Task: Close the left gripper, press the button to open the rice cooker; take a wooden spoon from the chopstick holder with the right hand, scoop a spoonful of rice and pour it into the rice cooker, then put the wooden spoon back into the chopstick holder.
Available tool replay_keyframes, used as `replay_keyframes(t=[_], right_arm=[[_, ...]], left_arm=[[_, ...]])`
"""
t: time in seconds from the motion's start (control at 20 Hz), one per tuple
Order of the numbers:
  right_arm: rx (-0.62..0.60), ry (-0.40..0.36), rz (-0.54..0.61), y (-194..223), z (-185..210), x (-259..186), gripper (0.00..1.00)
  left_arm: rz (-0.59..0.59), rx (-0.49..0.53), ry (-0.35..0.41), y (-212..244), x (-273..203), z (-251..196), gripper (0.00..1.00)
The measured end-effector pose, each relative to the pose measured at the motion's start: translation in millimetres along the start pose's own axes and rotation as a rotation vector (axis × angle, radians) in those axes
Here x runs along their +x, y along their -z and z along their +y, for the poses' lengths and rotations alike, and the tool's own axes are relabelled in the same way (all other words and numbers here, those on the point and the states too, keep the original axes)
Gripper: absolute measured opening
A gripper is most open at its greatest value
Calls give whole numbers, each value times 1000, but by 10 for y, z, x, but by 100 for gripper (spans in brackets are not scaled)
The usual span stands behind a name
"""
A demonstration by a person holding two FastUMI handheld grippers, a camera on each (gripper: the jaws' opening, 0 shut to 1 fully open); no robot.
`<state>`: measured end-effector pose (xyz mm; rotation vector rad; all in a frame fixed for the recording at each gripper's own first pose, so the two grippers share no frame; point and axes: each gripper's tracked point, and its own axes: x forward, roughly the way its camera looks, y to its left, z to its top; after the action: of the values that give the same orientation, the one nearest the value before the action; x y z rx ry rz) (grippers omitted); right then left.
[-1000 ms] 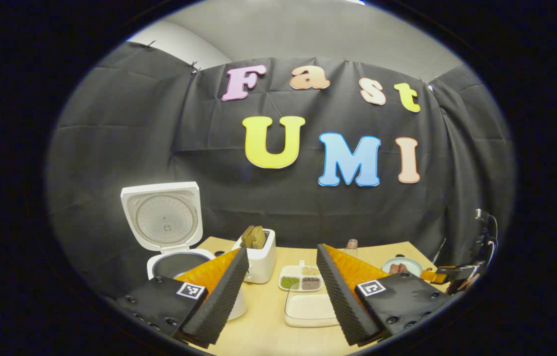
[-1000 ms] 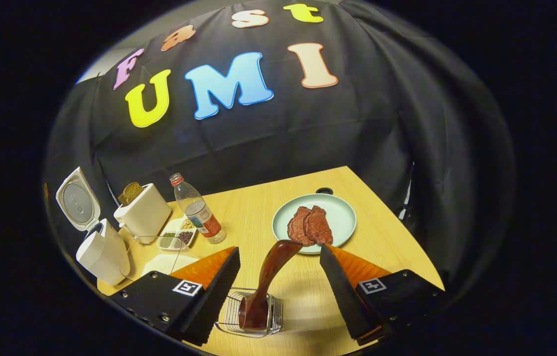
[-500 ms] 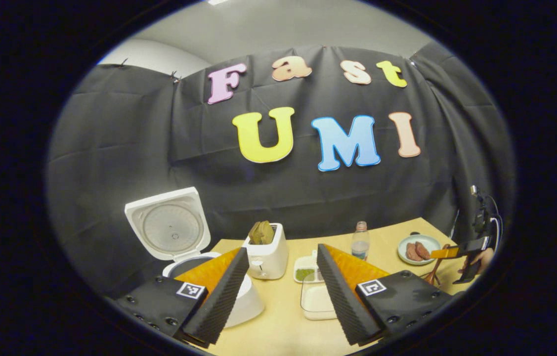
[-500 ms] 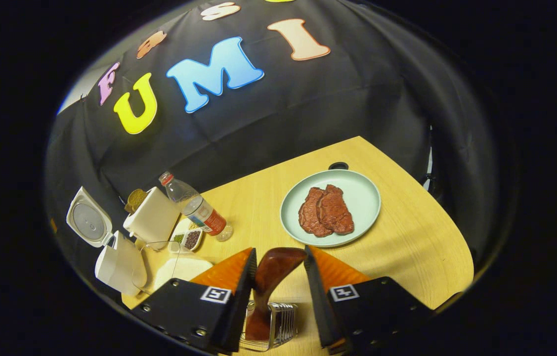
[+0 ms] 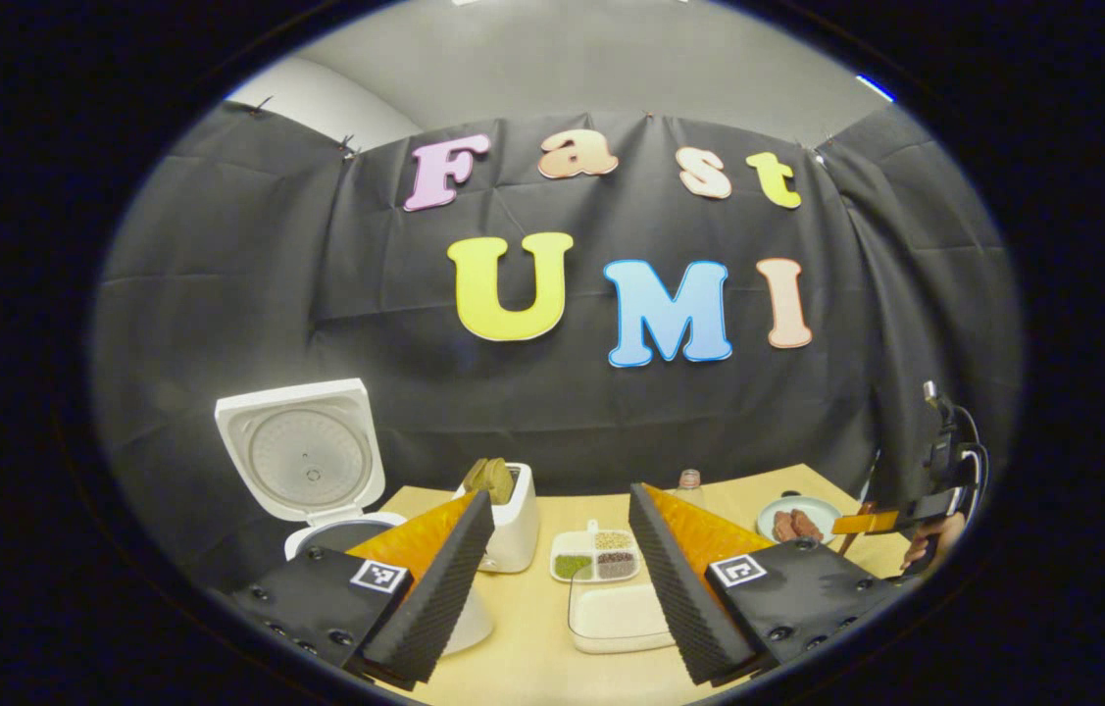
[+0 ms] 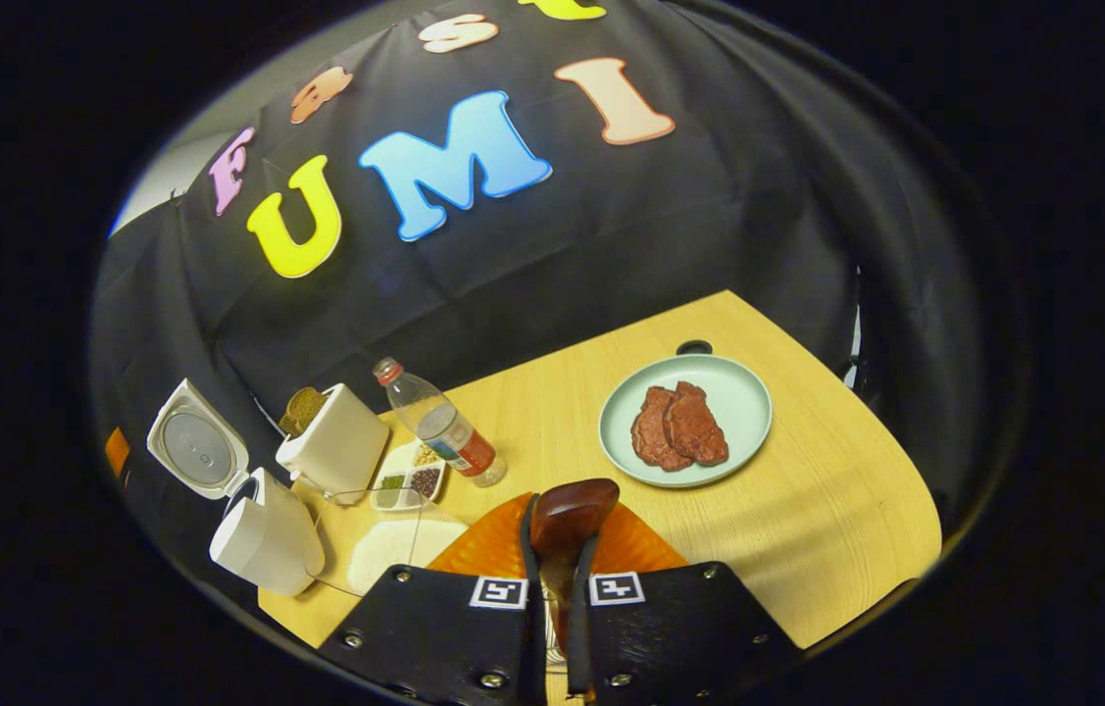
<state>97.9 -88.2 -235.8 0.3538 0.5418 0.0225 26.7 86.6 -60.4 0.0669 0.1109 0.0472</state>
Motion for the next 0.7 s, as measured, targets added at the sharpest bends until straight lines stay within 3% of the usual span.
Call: replay_keyframes(t=[0.1,0.4,0.7], right_arm=[[-12,-13,-50,-199,182,-194,9],[-46,-40,-218,-789,864,-590,9],[-70,-100,-211,-588,1609,-225,9]], left_arm=[[-11,-30,43,3,-20,22,92],[-38,-54,72,47,-90,369,100],[-48,-65,80,81,-148,745,92]])
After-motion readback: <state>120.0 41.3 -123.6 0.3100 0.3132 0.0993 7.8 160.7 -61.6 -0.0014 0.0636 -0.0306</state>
